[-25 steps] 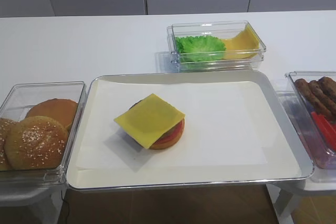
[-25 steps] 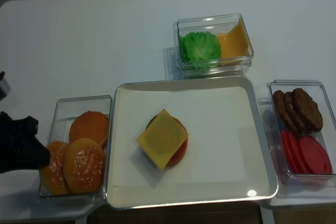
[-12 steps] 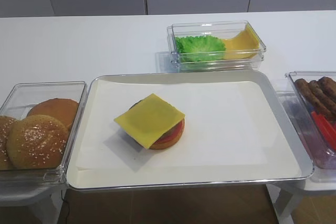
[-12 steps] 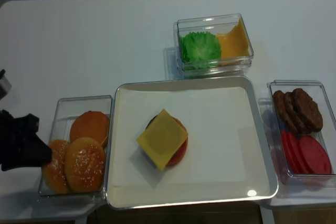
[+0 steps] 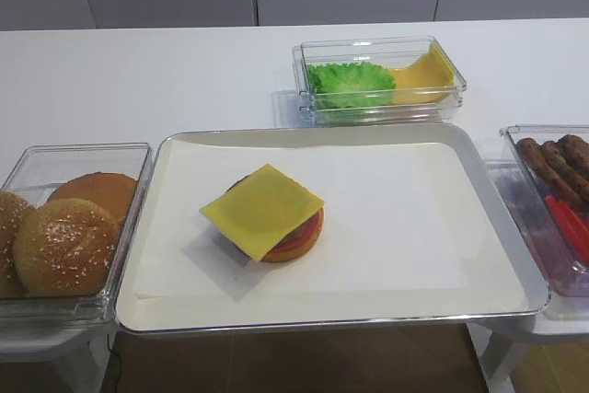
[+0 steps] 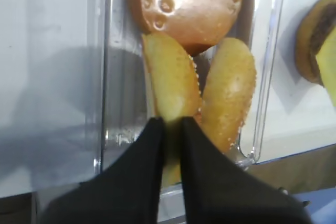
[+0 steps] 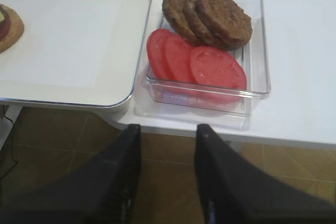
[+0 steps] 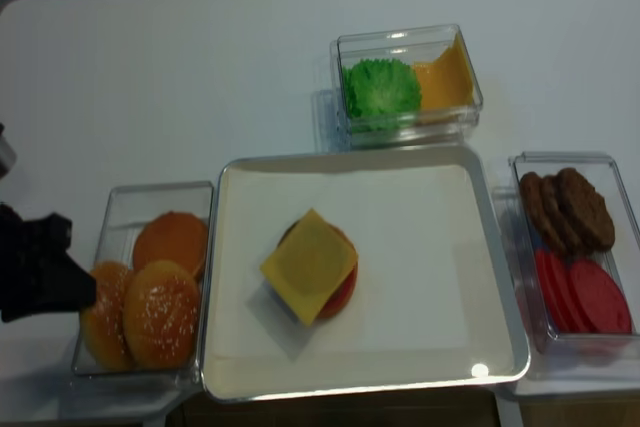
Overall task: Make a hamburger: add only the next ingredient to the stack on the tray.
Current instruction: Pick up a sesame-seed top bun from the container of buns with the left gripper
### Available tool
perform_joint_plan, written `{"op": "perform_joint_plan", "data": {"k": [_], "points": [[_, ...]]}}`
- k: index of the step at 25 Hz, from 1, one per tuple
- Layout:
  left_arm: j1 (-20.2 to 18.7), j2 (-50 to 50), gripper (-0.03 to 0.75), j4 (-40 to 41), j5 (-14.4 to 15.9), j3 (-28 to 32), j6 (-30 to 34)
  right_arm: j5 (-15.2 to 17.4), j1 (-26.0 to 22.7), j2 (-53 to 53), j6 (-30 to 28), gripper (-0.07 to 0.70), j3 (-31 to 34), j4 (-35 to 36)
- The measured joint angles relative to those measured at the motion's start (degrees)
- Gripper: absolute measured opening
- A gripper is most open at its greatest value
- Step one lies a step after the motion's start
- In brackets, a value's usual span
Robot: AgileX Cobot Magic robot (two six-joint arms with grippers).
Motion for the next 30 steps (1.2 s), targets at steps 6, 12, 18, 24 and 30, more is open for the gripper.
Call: {"op": "perform_joint_plan", "data": {"k": [6, 12, 18, 24, 30], "points": [[0.0, -2.0, -0.002, -0.5, 0.0, -0.2, 0.0, 0.0, 0.0, 0.0, 0.0, 0.26, 0.0, 0.0], [0.0, -3.4, -0.01, -1.8, 0.0, -0.2, 0.0, 0.0, 0.0, 0.0, 0.0, 0.26, 0.0, 0.0], [0.0, -3.7, -0.011, -4.4, 0.0, -0.2, 0.0, 0.0, 0.0, 0.0, 0.0, 0.26, 0.0, 0.0], [0.0, -4.5, -0.013, -4.7, 0.0, -1.7, 0.0, 0.0, 0.0, 0.0, 0.0, 0.26, 0.0, 0.0], [0.0, -4.5, -0.013, -7.3, 0.0, -4.5, 0.0, 0.0, 0.0, 0.0, 0.0, 0.26, 0.0, 0.0]]}}
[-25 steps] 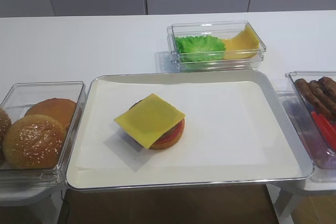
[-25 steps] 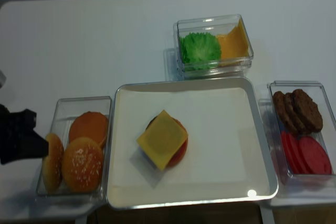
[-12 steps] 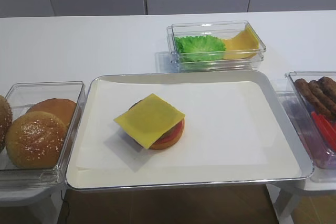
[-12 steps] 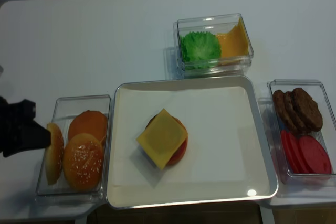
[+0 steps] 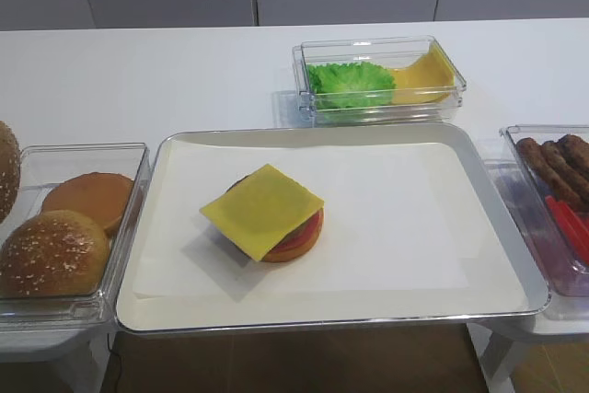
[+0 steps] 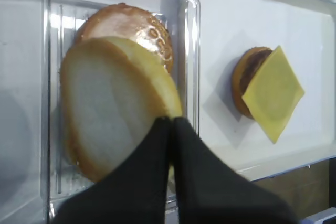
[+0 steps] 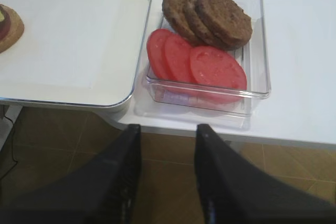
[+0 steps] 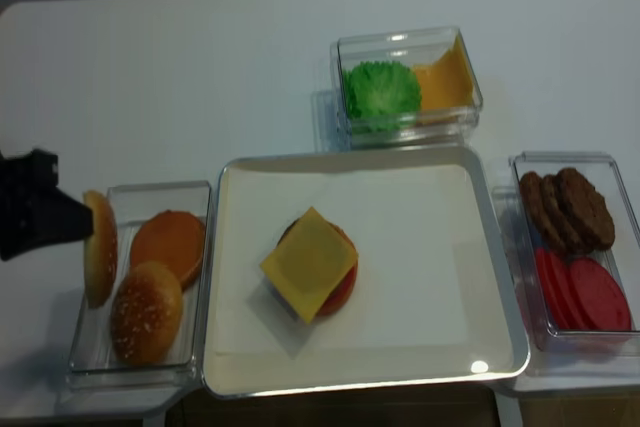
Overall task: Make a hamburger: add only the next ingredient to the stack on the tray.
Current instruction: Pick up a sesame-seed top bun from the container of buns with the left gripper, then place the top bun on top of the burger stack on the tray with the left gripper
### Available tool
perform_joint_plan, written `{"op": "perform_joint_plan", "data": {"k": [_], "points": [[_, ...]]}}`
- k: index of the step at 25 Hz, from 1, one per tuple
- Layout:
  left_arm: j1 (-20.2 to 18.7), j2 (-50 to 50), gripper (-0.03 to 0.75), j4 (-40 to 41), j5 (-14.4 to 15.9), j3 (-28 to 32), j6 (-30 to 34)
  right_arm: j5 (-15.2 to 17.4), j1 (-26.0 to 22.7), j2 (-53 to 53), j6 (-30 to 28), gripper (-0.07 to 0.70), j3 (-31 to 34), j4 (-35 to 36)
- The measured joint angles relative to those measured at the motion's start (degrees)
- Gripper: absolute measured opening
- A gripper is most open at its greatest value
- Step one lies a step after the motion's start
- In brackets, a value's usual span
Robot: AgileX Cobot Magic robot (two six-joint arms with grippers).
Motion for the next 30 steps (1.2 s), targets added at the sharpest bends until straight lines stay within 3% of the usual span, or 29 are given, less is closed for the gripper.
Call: {"op": "perform_joint_plan", "data": {"k": [8, 19, 24, 30], "points": [[-0.4, 0.0, -0.013, -3.0, 0.0, -0.4, 0.6, 0.0, 0.0, 0.0, 0.0, 0.26, 0.0, 0.0], [-6.7, 0.0, -0.014, -8.0, 0.0, -0.4, 2.2, 0.0, 0.0, 0.0, 0.0, 0.26, 0.0, 0.0], [-10.4, 0.0, -0.015, -12.9, 0.0, -0.4, 2.7, 0.0, 0.0, 0.0, 0.0, 0.26, 0.0, 0.0], [-17.4, 0.0, -0.015, -14.2, -2.6, -0.4, 3.5, 0.0, 0.0, 0.0, 0.0, 0.26, 0.0, 0.0]]}}
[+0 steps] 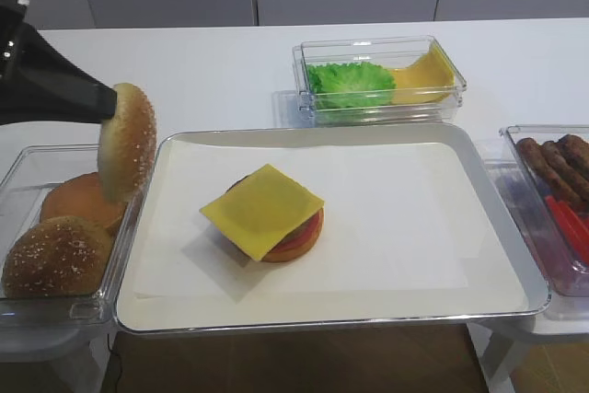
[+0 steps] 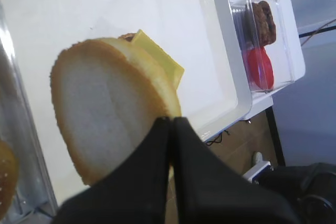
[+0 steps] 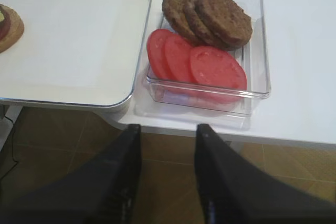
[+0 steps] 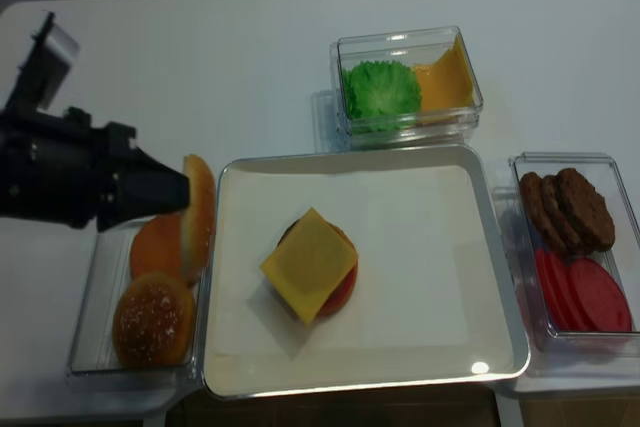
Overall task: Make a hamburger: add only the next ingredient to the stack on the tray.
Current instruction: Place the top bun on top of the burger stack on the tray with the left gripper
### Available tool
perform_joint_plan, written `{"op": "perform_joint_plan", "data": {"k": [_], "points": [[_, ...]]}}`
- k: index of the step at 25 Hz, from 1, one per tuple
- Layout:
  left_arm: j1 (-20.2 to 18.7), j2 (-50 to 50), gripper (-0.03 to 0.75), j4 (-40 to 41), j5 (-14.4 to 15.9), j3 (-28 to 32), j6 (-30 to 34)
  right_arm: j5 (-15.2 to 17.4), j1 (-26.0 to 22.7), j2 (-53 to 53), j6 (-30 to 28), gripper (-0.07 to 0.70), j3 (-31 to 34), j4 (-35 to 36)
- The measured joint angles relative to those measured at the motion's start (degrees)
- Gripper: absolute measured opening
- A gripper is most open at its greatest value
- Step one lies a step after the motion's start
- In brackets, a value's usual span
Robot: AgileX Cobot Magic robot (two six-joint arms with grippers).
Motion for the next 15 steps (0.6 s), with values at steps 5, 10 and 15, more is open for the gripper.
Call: {"op": "perform_joint_plan", "data": {"k": [5, 10, 15], "points": [[-6.1, 1.9, -0.015, -5.2, -4.2, 0.0, 0.5, 0.0, 0.0, 0.0, 0.0, 0.26, 0.0, 0.0], [-11.0, 4.6, -0.016, -12.5, -7.6, 0.0, 3.2, 0.0, 0.0, 0.0, 0.0, 0.26, 0.0, 0.0], [-15.5, 8.0, -0.016, -13.7, -10.0, 0.0, 4.1, 0.0, 0.0, 0.0, 0.0, 0.26, 0.0, 0.0]]}}
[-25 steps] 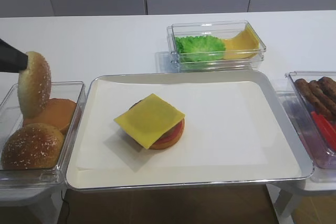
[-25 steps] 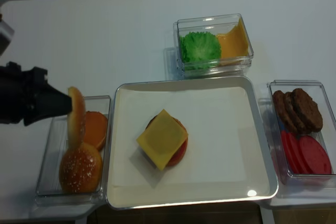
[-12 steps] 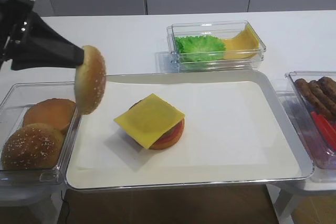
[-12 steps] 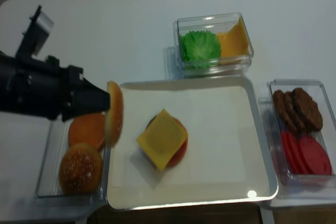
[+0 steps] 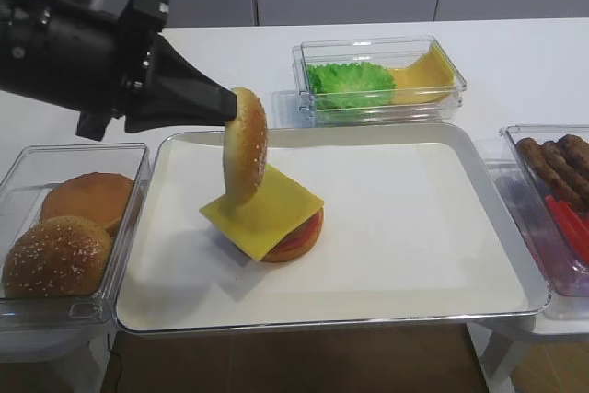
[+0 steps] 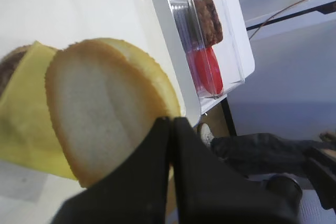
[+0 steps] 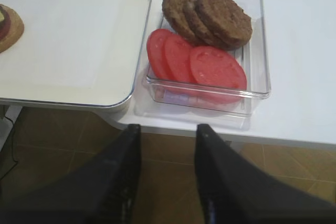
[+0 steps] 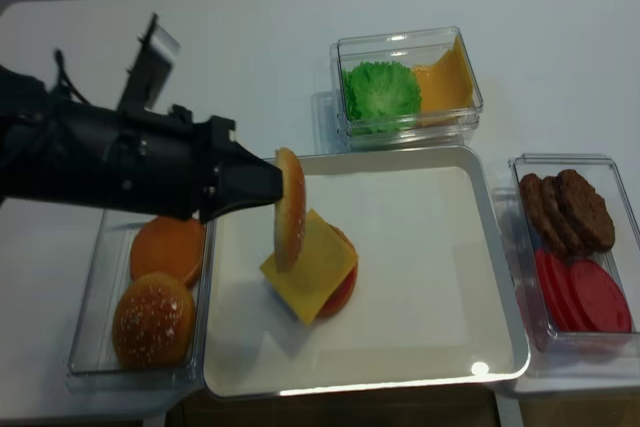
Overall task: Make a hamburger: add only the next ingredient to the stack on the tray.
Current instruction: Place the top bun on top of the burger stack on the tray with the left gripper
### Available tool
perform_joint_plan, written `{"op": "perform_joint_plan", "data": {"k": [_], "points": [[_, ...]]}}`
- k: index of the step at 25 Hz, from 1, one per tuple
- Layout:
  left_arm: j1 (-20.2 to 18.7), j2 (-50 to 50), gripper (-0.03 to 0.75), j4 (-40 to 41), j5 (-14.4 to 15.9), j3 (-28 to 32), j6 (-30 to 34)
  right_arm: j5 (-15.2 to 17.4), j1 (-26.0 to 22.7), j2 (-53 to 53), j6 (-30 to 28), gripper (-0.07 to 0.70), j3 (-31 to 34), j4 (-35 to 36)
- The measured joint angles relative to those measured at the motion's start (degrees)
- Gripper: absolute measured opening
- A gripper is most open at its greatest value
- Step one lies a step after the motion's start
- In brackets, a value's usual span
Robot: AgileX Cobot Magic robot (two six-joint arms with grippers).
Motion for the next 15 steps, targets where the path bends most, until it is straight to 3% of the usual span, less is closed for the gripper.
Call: {"op": "perform_joint_plan", "data": {"k": [9, 15], "points": [[-4.2, 6.6, -0.017, -12.3, -1.6, 0.0, 6.9, 0.0, 0.0, 0.0, 0.0, 0.26, 0.0, 0.0], [-6.2, 8.7, -0.017, -14.4, -2.4, 0.0, 8.3, 0.0, 0.0, 0.0, 0.0, 0.26, 0.0, 0.0]]}}
